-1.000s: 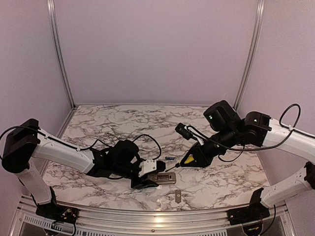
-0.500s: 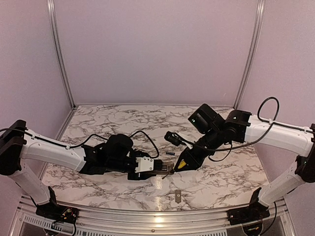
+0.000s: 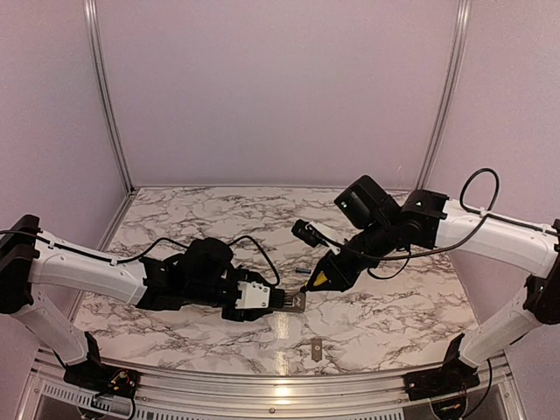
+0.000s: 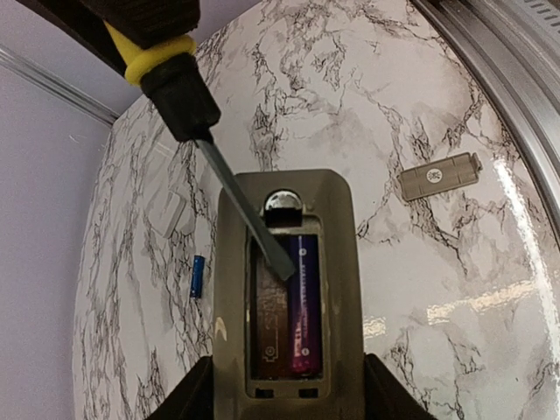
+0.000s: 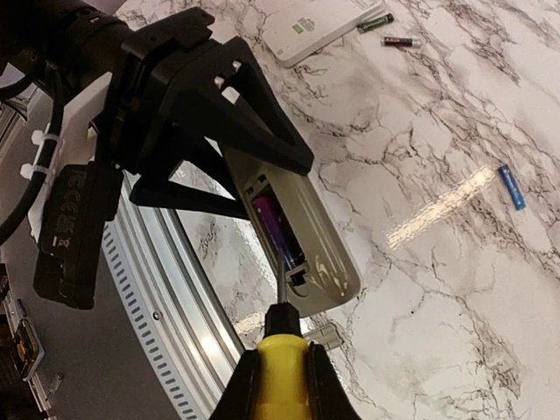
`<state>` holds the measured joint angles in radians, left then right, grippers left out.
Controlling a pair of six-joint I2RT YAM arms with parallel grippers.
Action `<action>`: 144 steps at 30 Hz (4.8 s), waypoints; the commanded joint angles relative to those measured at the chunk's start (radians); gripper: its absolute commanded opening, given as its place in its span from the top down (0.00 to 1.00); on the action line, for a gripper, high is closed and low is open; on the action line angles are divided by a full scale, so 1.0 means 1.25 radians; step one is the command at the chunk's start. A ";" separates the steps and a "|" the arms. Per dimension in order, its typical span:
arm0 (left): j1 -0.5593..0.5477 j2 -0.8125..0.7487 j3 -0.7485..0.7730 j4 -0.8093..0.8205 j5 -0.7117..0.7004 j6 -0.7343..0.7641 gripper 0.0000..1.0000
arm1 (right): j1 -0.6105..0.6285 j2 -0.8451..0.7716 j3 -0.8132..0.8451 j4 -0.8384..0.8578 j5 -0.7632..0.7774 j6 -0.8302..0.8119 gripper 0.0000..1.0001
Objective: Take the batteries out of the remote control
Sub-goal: Remove the battery from the remote control without the battery cover, then place the remote control without batteries at the center of the board, then place the screwdriver at the center of the board, then reset both arms
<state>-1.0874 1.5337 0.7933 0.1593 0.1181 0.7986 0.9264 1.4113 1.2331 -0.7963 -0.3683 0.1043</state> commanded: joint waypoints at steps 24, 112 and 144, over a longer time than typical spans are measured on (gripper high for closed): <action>-0.006 -0.001 0.023 0.017 -0.038 0.080 1.00 | -0.006 0.092 0.016 -0.032 -0.057 -0.106 1.00; 0.027 0.143 0.011 -0.071 0.084 -0.283 0.61 | -0.252 -0.103 -0.221 0.232 0.435 0.228 1.00; 0.031 0.007 0.054 -0.091 0.021 -0.383 0.01 | -0.251 -0.250 -0.283 0.356 0.365 0.220 0.01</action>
<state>-1.0492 1.6024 0.8249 0.0483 0.1875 0.3546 0.6178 1.1595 0.7578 -0.3336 0.0364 0.4404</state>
